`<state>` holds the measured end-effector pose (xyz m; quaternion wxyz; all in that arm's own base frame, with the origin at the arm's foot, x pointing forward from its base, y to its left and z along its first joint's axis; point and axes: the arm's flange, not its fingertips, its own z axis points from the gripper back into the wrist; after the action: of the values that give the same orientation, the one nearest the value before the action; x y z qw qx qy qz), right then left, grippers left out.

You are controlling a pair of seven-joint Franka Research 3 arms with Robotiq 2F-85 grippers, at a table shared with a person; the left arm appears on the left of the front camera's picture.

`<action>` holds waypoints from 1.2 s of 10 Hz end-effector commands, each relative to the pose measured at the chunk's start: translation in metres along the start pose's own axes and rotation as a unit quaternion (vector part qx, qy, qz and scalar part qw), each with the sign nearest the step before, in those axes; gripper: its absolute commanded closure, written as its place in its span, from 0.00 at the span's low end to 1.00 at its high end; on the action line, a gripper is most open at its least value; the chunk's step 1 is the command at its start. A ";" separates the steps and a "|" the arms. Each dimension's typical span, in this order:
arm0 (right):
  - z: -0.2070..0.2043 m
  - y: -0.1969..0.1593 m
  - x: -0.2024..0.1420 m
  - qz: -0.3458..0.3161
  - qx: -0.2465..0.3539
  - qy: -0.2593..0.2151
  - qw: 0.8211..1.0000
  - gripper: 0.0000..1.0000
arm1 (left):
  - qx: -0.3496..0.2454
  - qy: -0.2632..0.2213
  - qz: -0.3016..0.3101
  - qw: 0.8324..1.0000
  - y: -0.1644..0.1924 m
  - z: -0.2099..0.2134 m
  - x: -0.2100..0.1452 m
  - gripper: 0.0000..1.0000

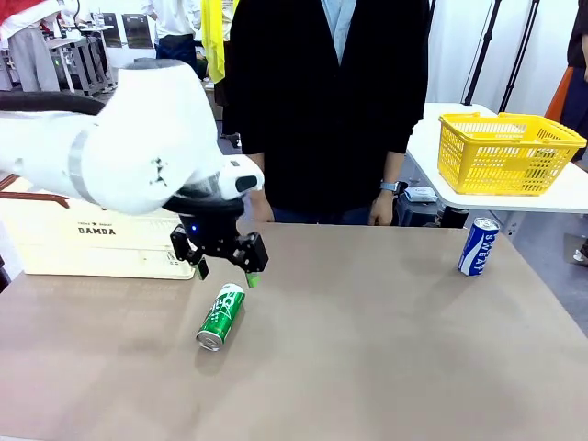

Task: Place the drinks into the Shopping basket.
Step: Pick up one drink and place it into the Shopping basket.

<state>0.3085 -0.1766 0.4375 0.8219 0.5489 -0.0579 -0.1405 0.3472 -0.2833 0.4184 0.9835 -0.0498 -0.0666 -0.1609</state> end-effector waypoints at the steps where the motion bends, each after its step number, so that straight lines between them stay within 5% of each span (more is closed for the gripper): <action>1: 0.003 0.004 -0.001 -0.003 -0.002 0.004 1.000 0.00 | 0.028 0.002 -0.024 0.999 -0.006 -0.037 0.018 0.00; 4: 0.003 0.004 -0.001 -0.003 -0.002 0.004 1.000 0.00 | 0.073 -0.009 -0.022 0.997 -0.004 -0.090 0.015 0.00; 10: 0.003 0.004 -0.001 -0.003 -0.002 0.004 1.000 0.00 | 0.052 0.001 -0.025 0.998 0.012 -0.143 0.003 0.00; 11: 0.003 0.004 -0.001 -0.003 -0.002 0.004 1.000 0.00 | 0.060 -0.002 -0.015 0.998 0.013 -0.142 0.004 0.30; 12: 0.003 0.004 -0.001 -0.003 -0.002 0.004 1.000 0.00 | 0.063 0.001 -0.017 0.998 0.014 -0.142 0.004 0.88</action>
<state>0.3085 -0.1766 0.4375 0.8219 0.5490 -0.0578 -0.1406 0.3756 -0.2854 0.2832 0.9811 -0.0016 -0.0616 -0.1834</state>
